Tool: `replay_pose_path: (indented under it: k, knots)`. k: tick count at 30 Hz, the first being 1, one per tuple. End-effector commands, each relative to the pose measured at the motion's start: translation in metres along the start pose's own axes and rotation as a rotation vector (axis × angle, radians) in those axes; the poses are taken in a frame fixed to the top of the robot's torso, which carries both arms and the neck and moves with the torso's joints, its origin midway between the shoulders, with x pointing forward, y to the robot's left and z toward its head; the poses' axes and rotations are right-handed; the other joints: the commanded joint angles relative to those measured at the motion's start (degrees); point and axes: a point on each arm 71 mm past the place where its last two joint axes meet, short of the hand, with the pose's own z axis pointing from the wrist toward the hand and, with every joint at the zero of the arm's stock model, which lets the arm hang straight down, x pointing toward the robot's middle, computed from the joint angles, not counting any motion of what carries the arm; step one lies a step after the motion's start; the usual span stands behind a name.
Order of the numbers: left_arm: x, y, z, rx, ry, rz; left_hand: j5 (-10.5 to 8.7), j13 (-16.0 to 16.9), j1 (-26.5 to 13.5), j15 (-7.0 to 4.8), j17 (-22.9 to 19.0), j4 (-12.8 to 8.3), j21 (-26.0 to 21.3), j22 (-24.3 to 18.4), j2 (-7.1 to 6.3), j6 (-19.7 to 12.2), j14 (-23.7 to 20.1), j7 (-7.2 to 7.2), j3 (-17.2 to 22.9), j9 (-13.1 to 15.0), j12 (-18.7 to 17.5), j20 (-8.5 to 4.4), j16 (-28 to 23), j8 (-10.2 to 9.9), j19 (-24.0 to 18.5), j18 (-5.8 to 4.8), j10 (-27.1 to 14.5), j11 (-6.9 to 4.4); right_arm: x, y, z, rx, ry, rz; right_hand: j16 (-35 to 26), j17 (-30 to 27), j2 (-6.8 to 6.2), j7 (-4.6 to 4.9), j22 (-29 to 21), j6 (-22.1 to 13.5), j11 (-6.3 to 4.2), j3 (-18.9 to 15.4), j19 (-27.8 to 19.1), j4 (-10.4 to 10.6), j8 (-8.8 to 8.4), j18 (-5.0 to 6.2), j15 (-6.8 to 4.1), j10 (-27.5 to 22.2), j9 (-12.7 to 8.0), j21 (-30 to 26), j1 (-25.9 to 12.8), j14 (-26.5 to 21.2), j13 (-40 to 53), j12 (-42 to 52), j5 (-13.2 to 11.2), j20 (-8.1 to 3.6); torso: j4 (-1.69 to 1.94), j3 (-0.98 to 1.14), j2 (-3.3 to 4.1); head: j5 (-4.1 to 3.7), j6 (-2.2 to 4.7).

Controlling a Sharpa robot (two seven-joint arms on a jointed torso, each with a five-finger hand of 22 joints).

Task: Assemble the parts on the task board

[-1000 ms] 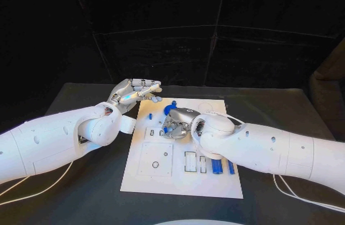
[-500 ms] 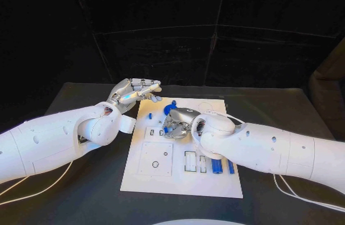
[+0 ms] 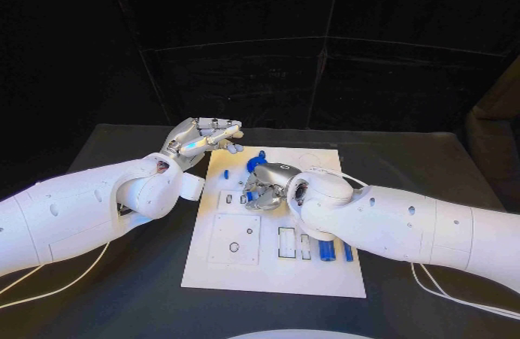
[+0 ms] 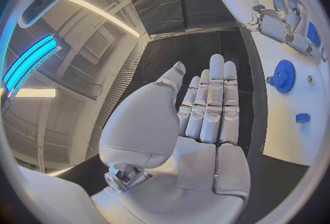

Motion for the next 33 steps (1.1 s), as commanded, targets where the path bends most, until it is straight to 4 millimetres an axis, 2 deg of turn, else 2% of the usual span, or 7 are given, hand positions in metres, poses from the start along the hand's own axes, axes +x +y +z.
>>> replay_pose_path:
  k: [1, 17, 23, 24, 26, 29, 33]
  knots:
    - [0.001, 0.000, 0.001, -0.009, 0.015, -0.005, -0.15, 0.1, 0.2, -0.09, 0.1, -0.4, -0.3, -0.1, 0.47, 0.2, -0.4, 0.23, -0.1, 0.1, -0.3, -0.02, -0.2, -0.2, -0.5, 0.72, -0.1, 0.11, 0.003, -0.002, 0.000, 0.014, -0.002, -0.003, -0.1, 0.2, -0.52, 0.04, 0.1, -0.8, 0.30, -0.7, -0.2, 0.0, -0.43, -0.40, 0.36, -0.2, 0.1, -0.2, 0.0, 2.7, 0.1, 0.0, 0.0, 0.28, -0.03, 0.02, 0.01, -0.07, 0.01]
    - [0.000, 0.001, 0.001, -0.019, 0.014, 0.005, -0.17, 0.1, 0.1, -0.25, 0.4, -0.5, 0.0, 0.0, 0.45, 0.3, 0.3, 0.14, -0.1, 0.1, -0.3, -0.11, 0.2, -0.2, -0.1, 0.79, 0.0, 0.02, -0.011, 0.001, -0.016, -0.166, -0.178, 0.074, -0.1, 0.4, -1.18, 0.35, 0.1, -2.3, 0.60, -3.3, -0.1, 0.8, -0.61, -0.38, 0.65, -0.1, 0.3, -0.3, -0.3, 2.7, 0.3, 0.6, 0.8, 0.58, -0.01, 0.04, -0.10, 0.22, 0.29]
    - [-0.002, 0.003, -0.001, -0.049, 0.043, 0.067, -0.23, 2.0, -1.5, -3.33, 5.6, 0.4, 5.2, 2.4, 0.51, 3.5, 9.8, -2.44, -0.3, 0.6, 3.0, -2.94, 8.2, 0.9, 6.9, 1.02, 7.6, -3.08, -0.025, -0.015, -0.041, -0.224, -0.127, 0.177, -0.4, -0.1, -0.63, 0.36, -0.4, -2.4, 0.61, -3.6, -0.4, 0.6, -0.43, -0.29, 0.67, -0.9, 0.4, -0.6, 0.8, 2.6, -0.4, 0.0, 1.9, 0.61, -0.03, 0.02, -0.19, 0.17, 0.60]
    - [-0.002, 0.003, -0.002, -0.059, 0.051, 0.081, -0.18, 2.4, -1.7, -3.92, 8.1, 0.6, 6.4, 3.0, 0.45, 4.1, 11.5, -2.91, -0.3, 0.7, 3.3, -3.71, 11.0, 1.0, 8.5, 0.93, 8.5, -3.68, -0.029, -0.019, -0.045, -0.221, -0.112, 0.205, -0.5, -0.2, -0.47, 0.33, -0.5, -2.2, 0.58, -3.6, -0.4, 0.5, -0.28, -0.28, 0.65, -1.1, 0.4, -0.6, 1.1, 2.5, -0.6, -0.2, 2.1, 0.61, -0.08, 0.02, -0.24, 0.19, 0.63]
    - [-0.002, 0.005, -0.003, -0.084, 0.070, 0.115, -0.33, 4.0, -2.5, -5.47, 28.3, 1.0, 9.8, 4.6, -0.10, 6.2, 17.6, -4.33, -0.7, 1.1, 5.8, -5.19, 31.1, 1.9, 13.0, 1.01, 12.8, -5.20, -0.039, -0.030, -0.053, -0.199, -0.088, 0.287, -1.0, -0.9, -0.09, 0.24, -0.8, -1.7, 0.51, -3.7, -0.6, 0.4, 0.10, -0.22, 0.61, -1.5, 0.5, -0.8, 1.5, 2.4, -1.2, -0.7, 2.5, 0.60, -0.20, 0.00, -0.41, 0.21, 0.70]
    - [-0.001, 0.009, -0.005, -0.146, 0.113, 0.175, -0.35, 7.0, -3.6, -6.79, 46.5, 1.4, 14.5, 7.1, -1.27, 7.7, 20.3, -5.40, -1.9, 1.6, 9.2, -6.81, 48.1, 2.4, 17.7, 0.81, 15.5, -6.45, -0.052, -0.044, -0.064, -0.165, -0.081, 0.390, -2.2, -2.4, 0.42, 0.18, -2.5, -1.3, 0.44, -3.5, -1.4, 0.1, 0.52, 0.07, 0.55, -3.1, 0.6, -1.7, 2.4, 1.9, -3.2, -2.5, 3.1, 0.56, -0.27, -0.06, -0.48, 0.12, 0.75]
    - [0.000, 0.018, -0.013, -0.322, 0.201, 0.346, -0.46, 16.3, -6.5, -7.52, 59.4, 2.8, 33.5, 30.5, -1.27, 8.9, 21.0, -6.76, -4.9, 3.7, 19.6, -8.08, 59.6, 4.9, 24.5, -2.28, 14.7, -7.35, -0.075, -0.069, -0.080, -0.106, -0.118, 0.478, -2.3, -2.5, 0.72, 0.18, -3.0, -1.4, 0.44, -3.5, -1.6, 0.1, 0.62, 0.14, 0.55, -3.4, 0.6, -2.0, 2.6, 1.9, -3.6, -2.9, 3.2, 0.55, -0.44, 0.05, -0.85, 0.37, 0.39]
